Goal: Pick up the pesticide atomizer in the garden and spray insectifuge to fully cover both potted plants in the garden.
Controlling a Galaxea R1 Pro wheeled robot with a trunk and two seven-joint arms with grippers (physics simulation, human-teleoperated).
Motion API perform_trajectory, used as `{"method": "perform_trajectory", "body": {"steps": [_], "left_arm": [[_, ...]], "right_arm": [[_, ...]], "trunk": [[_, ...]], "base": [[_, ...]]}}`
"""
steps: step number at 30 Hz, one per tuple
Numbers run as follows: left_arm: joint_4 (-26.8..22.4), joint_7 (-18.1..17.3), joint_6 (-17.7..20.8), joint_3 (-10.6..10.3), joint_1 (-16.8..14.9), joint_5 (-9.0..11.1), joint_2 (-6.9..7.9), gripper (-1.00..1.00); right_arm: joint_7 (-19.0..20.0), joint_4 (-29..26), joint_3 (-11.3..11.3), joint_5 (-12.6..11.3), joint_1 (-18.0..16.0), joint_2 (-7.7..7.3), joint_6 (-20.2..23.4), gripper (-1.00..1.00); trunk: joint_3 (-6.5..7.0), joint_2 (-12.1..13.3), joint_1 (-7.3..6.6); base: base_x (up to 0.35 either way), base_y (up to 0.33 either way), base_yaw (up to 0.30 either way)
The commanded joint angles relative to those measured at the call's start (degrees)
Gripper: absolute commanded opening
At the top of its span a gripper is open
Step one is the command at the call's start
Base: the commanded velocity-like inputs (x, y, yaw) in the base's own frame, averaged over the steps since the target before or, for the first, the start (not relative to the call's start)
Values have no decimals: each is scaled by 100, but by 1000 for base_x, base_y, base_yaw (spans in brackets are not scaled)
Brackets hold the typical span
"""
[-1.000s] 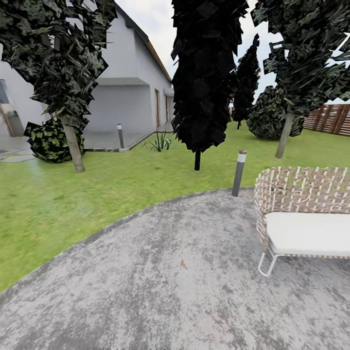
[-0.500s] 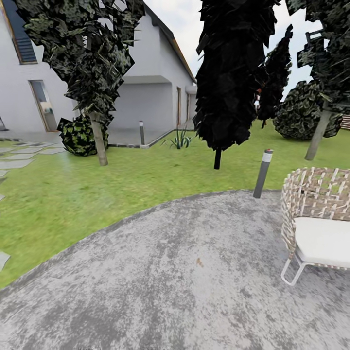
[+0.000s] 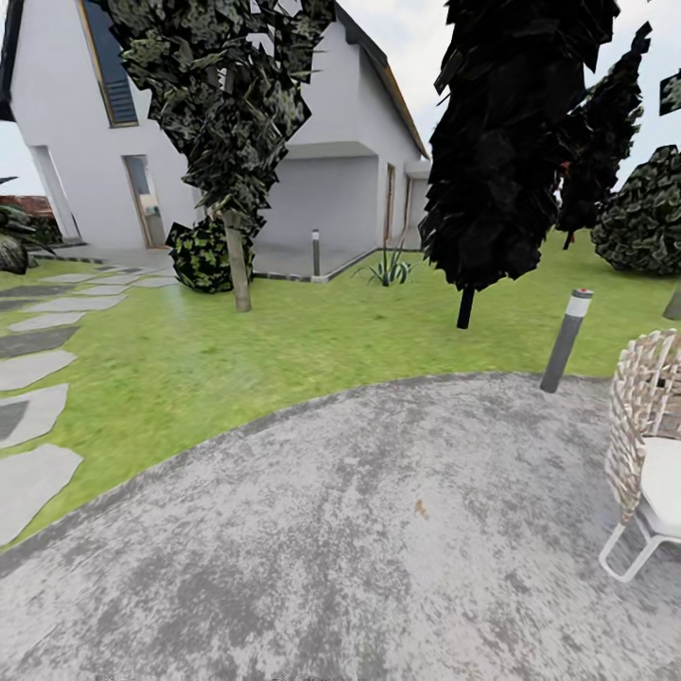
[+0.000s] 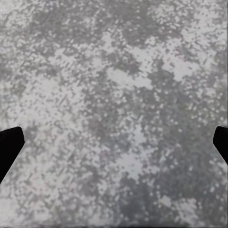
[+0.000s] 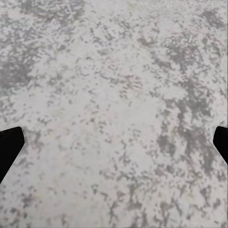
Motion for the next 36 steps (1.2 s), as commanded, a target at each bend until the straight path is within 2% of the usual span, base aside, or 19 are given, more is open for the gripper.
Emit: {"method": "perform_trajectory", "body": {"steps": [1, 36], "left_arm": [[7, 1, -20, 1, -5, 12, 0, 100], [2, 1, -18, 1, -5, 12, 0, 100]], "right_arm": [[-3, 2, 1, 3, -1, -1, -17, 100], [2, 2, 9, 3, -2, 8, -17, 100]], "trunk": [[-28, -44, 21], [-818, -1447, 790]], "base": [[0, 0, 277], [0, 0, 258]]}}
